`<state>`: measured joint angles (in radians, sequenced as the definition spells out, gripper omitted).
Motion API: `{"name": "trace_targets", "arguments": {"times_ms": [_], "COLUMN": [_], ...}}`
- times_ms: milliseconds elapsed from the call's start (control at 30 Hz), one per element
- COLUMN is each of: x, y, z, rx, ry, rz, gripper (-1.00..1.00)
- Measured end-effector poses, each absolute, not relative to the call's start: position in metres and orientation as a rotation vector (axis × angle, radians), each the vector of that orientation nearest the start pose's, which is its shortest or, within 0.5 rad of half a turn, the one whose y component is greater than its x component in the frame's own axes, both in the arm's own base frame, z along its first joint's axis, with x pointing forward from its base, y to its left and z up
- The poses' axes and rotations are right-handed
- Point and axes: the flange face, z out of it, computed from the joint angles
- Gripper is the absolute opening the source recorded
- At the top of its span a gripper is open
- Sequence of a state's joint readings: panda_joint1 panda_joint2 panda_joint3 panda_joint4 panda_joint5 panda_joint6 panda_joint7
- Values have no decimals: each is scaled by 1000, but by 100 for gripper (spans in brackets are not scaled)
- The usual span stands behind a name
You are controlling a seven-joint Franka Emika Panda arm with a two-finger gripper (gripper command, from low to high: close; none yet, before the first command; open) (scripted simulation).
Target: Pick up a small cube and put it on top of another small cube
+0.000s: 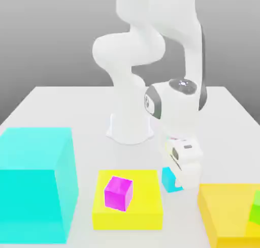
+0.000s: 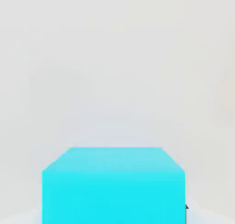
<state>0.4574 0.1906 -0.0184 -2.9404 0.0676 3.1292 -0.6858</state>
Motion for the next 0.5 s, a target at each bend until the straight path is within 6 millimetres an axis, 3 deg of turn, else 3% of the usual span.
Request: {"name": "trace_targets", "arguments": {"times_ms": [267,500], "x": [290,350], "y": [130,179], "z": [193,226], "rx": [-2717,-2782], "ry": [-1578,-1434], "rz": [3,3], "gripper": [-100,-100]}}
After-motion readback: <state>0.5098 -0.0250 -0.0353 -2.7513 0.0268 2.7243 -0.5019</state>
